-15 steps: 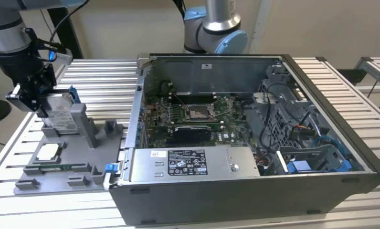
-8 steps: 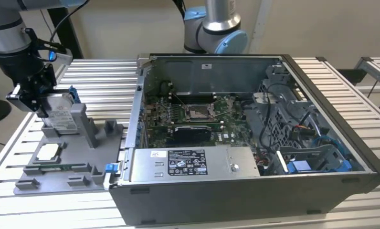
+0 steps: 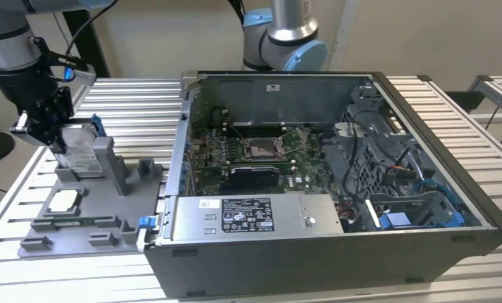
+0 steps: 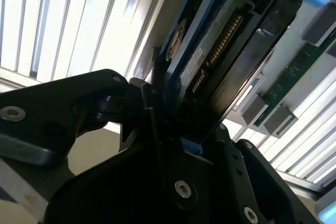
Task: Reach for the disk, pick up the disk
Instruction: 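Pick up the disk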
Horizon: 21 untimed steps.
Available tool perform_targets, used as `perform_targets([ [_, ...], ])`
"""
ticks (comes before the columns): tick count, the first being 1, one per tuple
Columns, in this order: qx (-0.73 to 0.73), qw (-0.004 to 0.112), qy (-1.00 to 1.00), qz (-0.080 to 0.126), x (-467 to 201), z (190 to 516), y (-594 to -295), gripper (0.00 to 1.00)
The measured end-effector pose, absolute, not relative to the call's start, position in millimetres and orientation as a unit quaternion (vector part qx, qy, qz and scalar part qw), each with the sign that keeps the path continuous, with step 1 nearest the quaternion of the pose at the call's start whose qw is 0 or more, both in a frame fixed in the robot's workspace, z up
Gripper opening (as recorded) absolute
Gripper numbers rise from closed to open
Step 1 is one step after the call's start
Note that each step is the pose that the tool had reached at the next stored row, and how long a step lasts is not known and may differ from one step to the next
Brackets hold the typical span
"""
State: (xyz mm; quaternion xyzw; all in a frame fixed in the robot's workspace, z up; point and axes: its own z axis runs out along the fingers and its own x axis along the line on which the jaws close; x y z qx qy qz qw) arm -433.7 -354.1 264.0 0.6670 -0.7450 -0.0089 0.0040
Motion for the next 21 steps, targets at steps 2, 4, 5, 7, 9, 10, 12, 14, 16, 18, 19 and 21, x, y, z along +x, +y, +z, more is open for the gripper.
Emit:
perform_targets([
  [2, 0.667, 0.004, -0.745, -0.009, -433.8, 264.0, -354.1, 0.0],
  [4, 0.667, 0.004, -0.745, -0.009, -433.8, 264.0, -354.1, 0.0],
  [5, 0.667, 0.004, -0.745, -0.009, -433.7, 263.9, -354.1, 0.0],
  [7, 0.667, 0.004, -0.745, -0.009, -433.8, 264.0, -354.1, 0.0],
  [9, 0.667, 0.004, -0.745, -0.009, -433.8, 264.0, -354.1, 0.0],
  [10, 0.667, 0.004, -0.745, -0.009, -433.7, 264.0, -354.1, 0.0],
  [12, 0.667, 0.004, -0.745, -0.009, -433.7, 264.0, -354.1, 0.0],
  [14, 0.667, 0.004, -0.745, -0.009, -433.7, 264.0, -354.1, 0.0],
  [16, 0.667, 0.003, -0.745, -0.01, -433.8, 264.0, -354.1, 0.0],
  [18, 0.667, 0.003, -0.745, -0.01, -433.8, 264.0, -354.1, 0.0],
  [19, 0.667, 0.003, -0.745, -0.01, -433.8, 264.0, -354.1, 0.0],
  [21, 0.667, 0.003, -0.745, -0.01, -433.7, 263.9, -354.1, 0.0],
])
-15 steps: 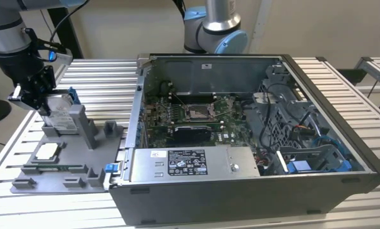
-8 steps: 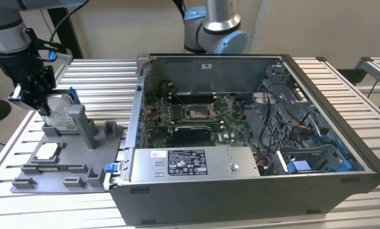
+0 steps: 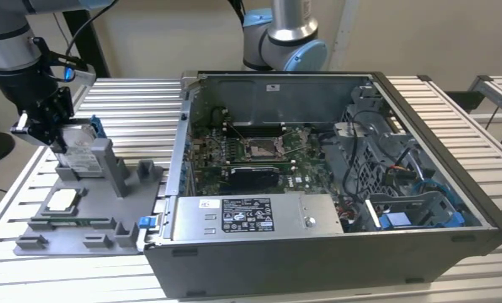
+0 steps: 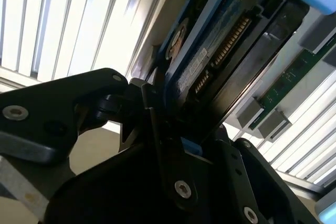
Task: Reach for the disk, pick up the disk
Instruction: 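Pick up the disk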
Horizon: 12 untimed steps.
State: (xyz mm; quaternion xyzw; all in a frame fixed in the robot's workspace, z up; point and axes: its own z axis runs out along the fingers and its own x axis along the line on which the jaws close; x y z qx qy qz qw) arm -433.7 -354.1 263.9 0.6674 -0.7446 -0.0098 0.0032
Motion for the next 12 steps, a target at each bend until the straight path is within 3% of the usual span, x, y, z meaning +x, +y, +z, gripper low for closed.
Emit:
perform_targets([
  [12, 0.668, 0.003, -0.744, -0.01, -433.7, 264.0, -354.1, 0.0],
])
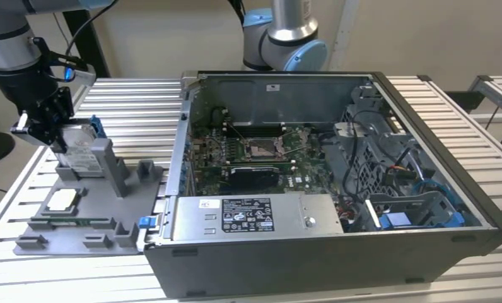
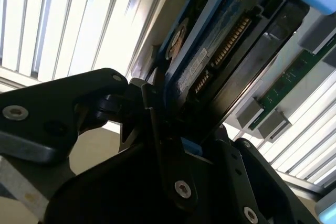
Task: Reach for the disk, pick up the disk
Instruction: 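Pick up the disk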
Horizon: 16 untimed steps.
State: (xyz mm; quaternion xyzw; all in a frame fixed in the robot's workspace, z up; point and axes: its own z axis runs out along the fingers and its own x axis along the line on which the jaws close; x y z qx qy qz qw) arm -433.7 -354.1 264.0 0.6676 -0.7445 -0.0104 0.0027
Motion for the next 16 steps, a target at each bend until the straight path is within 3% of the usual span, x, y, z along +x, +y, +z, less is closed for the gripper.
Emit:
perform_targets([
  [16, 0.668, 0.001, -0.744, -0.012, -433.8, 264.0, -354.1, 0.0],
])
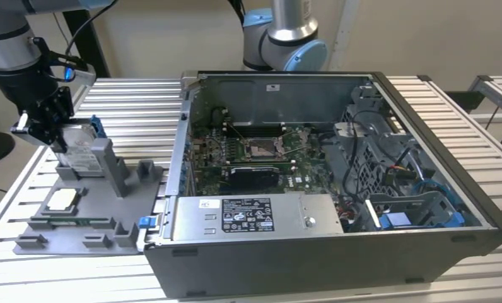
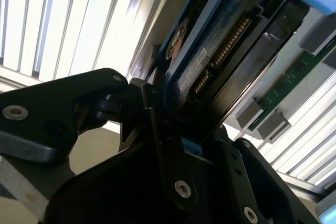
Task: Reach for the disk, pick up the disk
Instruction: 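Pick up the disk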
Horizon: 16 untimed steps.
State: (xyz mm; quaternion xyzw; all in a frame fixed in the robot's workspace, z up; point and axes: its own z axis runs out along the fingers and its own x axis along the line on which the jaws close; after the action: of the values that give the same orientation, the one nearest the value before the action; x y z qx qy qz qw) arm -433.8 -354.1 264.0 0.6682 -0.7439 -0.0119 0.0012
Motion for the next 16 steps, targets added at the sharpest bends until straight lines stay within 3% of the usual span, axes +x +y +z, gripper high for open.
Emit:
perform_targets([
  [16, 0.668, 0.001, -0.744, -0.012, -433.8, 280.1, -354.1, 0.0],
])
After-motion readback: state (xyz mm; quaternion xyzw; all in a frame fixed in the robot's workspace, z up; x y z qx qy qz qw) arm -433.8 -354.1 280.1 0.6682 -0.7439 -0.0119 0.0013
